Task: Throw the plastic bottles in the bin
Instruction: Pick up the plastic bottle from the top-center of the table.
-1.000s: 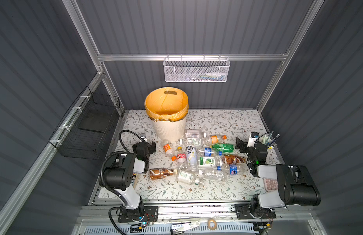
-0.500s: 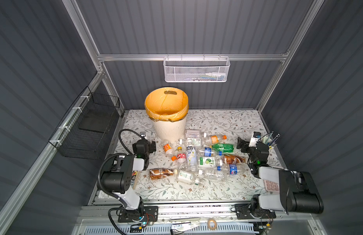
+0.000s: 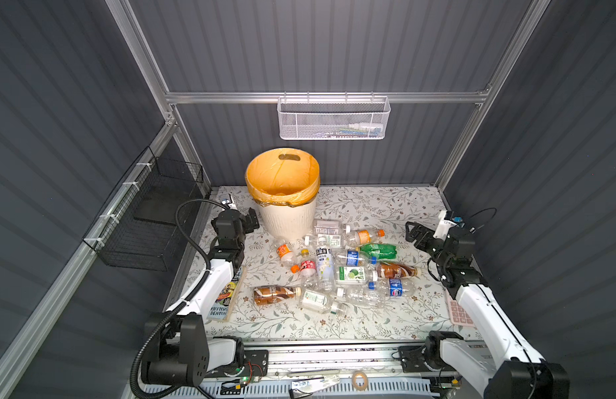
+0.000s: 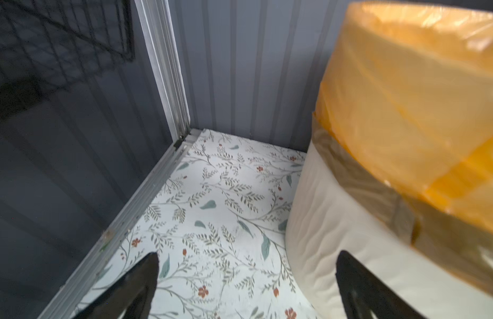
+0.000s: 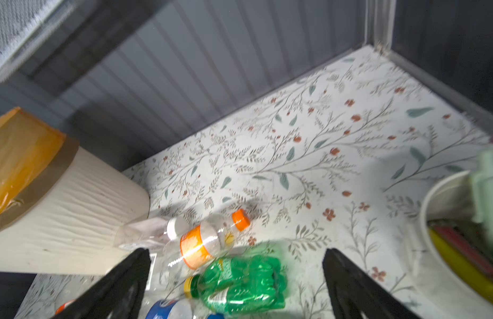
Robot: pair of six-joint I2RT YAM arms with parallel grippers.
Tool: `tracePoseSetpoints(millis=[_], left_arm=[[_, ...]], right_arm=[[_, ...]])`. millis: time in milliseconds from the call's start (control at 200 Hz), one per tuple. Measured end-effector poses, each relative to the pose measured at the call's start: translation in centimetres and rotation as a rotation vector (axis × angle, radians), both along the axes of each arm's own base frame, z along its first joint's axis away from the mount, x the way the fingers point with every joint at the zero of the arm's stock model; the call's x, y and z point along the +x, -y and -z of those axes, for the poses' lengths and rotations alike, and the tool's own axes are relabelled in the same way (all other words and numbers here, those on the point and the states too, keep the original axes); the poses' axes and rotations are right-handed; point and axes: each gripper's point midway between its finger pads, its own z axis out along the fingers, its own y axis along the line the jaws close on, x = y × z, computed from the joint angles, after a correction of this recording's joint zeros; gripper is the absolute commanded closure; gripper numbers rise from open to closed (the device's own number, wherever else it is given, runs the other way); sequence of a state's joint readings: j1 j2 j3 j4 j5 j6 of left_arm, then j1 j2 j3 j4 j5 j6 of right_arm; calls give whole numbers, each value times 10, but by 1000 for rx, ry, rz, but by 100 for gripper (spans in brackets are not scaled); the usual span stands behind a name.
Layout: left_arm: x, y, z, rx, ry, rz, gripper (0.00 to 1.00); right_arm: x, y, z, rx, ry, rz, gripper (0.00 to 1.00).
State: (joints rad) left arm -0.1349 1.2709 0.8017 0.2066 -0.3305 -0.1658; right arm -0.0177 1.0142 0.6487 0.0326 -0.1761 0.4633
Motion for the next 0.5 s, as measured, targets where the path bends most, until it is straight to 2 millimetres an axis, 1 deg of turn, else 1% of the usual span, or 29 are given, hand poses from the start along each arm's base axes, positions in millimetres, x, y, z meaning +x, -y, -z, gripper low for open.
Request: tracePoseSetpoints(millis=[100,220,385,500], left_arm=[[-10,7,6,1,-23,5,0],[-21,8,13,4,-37,-4,0],[-33,2,29,11,-73,-28,0],[-36,2,39,16,-97,-29,0]], right_arm=[[8,-31,11,20,-112,-71,3],[15,-59,27,40,-221,-112,4],[11,-76,54,61,-347,-106,3],[18,-88,62,69,-397,-108,6]])
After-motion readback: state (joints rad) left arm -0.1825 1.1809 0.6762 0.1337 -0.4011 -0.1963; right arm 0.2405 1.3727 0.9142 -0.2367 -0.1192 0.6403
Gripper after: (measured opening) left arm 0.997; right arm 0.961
